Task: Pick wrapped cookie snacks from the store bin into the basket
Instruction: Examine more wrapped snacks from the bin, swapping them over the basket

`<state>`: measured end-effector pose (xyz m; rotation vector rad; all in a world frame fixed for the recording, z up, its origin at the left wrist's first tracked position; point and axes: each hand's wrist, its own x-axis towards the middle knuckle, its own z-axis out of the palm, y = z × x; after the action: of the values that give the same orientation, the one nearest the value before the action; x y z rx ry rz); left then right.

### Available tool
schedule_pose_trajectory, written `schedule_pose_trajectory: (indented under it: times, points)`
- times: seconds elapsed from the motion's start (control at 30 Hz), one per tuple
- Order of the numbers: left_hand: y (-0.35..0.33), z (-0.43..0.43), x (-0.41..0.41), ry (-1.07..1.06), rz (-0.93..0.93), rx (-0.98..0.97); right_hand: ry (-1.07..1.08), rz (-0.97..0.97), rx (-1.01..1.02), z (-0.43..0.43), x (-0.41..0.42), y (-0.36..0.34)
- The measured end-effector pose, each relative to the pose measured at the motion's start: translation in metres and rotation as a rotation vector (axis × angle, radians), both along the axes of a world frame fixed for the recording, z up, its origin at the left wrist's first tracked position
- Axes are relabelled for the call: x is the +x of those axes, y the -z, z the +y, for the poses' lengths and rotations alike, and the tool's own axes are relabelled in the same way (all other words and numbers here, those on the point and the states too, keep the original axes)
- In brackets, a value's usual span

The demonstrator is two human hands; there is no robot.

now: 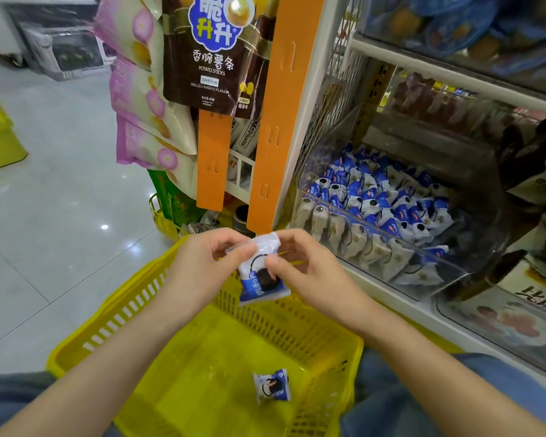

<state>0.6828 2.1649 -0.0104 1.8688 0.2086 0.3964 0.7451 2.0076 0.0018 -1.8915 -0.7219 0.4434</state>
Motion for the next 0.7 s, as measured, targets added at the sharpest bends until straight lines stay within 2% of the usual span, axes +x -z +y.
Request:
schedule_pose_trajectory:
  times: [0.17,0.3,0.4,0.57,0.6,0.7]
  points:
    - [-0.003,-0.011,0.001,0.033,0.028,-0.030,0.057,-0.024,0.101,0.000,0.002,-0.004]
    - [-0.006,-0.013,0.002,0.039,0.011,0.031,0.065,-0.086,0.090,0.001,0.004,-0.004]
    - [-0.004,-0.013,0.002,0.062,0.014,0.099,0.092,-0.227,0.025,0.000,0.004,-0.002]
    - [-0.001,-0.014,0.009,0.123,0.049,-0.051,0.093,-0.628,-0.108,-0.006,0.005,-0.004]
    - [0.000,-0.015,0.011,0.127,0.056,-0.067,0.116,-0.656,-0.111,-0.006,0.005,-0.004]
    - [0.004,-0.016,0.014,0.066,0.048,-0.114,0.221,-0.560,-0.034,-0.008,0.007,-0.004]
